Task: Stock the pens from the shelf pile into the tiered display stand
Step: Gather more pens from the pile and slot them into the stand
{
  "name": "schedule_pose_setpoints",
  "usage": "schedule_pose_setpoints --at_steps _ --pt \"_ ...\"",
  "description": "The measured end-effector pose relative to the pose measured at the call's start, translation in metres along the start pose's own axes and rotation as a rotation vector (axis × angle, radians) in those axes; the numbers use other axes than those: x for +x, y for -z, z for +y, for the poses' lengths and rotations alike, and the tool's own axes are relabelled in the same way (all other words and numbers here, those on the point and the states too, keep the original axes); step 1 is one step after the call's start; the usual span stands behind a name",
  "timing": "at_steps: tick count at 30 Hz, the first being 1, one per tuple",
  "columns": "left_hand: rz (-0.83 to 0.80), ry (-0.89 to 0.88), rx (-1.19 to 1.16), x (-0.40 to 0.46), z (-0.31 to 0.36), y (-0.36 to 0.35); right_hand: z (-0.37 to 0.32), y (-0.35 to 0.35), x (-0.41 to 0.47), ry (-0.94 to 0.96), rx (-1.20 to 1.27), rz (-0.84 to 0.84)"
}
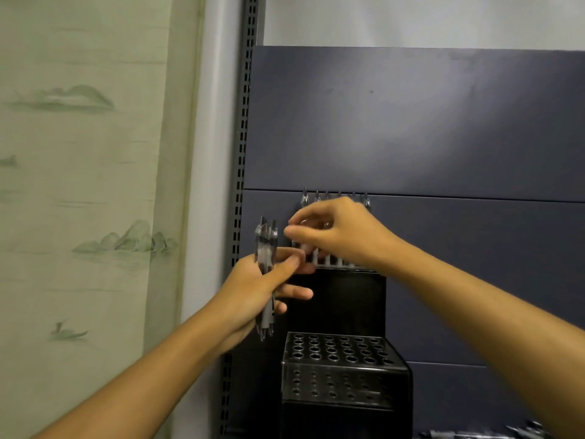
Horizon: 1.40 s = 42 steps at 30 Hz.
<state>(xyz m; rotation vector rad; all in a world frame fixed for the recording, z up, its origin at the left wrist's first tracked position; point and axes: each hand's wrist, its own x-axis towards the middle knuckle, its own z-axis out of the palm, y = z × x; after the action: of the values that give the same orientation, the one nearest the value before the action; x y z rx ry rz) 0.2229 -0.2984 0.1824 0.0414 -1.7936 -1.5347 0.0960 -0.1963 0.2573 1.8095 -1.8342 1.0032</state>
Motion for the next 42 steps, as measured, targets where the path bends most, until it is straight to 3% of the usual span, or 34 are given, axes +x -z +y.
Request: schedule_pose_setpoints --at_steps 3,10,13,16,23,28,34,42 --pt "-0.006 -0.046 0.016 0.005 0.004 -0.014 -0.007 -0.004 -0.014 -0.034 0.042 -0.039" --pt "-0.059 -0.056 0.195 0.007 -0.002 -0.023 0.0 -0.009 -0.026 -0.1 0.12 0.067" --pt "-0.091 -0.058 0.076 0.007 -0.002 -0.024 0.005 -0.007 -0.022 -0.179 0.301 0.108" --pt "-0.067 -0.039 -0.065 0.008 -0.001 -0.023 0.008 -0.004 -0.014 -0.21 0.305 0.152" --pt "-0.138 0.041 -0.066 0.002 -0.011 -0.003 0.006 0.025 0.01 -0.251 0.584 0.244" --pt "-0.12 0.04 -0.058 0.0 -0.011 0.01 0.016 0.048 0.035 -0.231 0.453 0.386" --pt "-0.08 0.023 -0.057 -0.001 -0.014 0.017 0.028 0.04 0.049 -0.19 0.231 0.4" --pt "-0.052 0.019 -0.05 -0.003 -0.019 0.022 0.043 0.021 0.048 -0.238 0.279 0.349"
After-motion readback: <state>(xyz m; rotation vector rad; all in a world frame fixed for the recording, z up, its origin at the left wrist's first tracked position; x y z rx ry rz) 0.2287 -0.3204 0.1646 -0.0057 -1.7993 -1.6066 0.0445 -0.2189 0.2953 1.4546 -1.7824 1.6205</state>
